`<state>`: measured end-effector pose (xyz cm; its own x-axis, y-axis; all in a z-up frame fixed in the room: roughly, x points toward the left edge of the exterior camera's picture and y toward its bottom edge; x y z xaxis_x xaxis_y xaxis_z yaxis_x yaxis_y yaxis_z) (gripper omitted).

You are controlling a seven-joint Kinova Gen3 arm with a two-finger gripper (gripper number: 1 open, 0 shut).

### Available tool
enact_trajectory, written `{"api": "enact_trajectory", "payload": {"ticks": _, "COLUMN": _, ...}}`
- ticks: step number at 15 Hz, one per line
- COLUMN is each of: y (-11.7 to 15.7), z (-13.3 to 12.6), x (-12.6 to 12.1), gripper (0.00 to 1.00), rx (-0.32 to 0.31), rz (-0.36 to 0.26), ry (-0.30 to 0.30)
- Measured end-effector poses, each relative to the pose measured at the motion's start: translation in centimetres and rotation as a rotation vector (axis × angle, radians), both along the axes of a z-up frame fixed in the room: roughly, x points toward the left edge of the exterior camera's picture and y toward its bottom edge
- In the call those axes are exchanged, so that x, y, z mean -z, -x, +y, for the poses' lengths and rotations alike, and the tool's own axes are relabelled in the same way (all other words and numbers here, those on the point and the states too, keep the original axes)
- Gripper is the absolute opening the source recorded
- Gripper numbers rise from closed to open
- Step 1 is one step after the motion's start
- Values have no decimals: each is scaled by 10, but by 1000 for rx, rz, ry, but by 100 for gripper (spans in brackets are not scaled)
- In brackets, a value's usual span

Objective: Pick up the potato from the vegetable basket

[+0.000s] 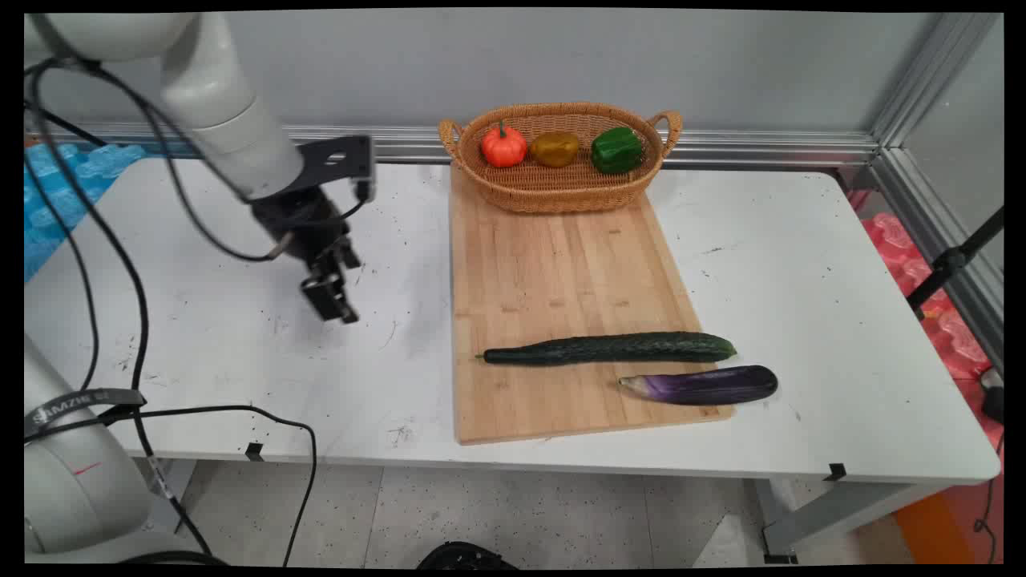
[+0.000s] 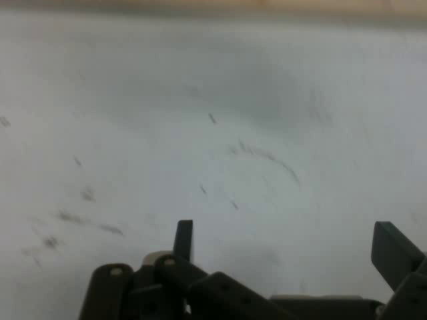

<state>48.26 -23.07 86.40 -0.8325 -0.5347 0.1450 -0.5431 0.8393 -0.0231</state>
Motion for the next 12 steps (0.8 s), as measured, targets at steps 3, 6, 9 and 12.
{"api": "enact_trajectory", "payload": {"ticks": 3, "y": 16, "z": -30, "x": -4, "gripper": 100, "rx": -13, "rz": 28, "ry": 56}}
{"api": "enact_trajectory", "payload": {"ticks": 6, "y": 32, "z": -64, "x": -11, "gripper": 100, "rx": -24, "rz": 55, "ry": 119}}
{"api": "enact_trajectory", "payload": {"ticks": 9, "y": 43, "z": -92, "x": -17, "gripper": 100, "rx": -38, "rz": 79, "ry": 170}}
{"api": "enact_trajectory", "payload": {"ticks": 12, "y": 52, "z": -122, "x": -23, "gripper": 100, "rx": -53, "rz": 105, "ry": 225}}
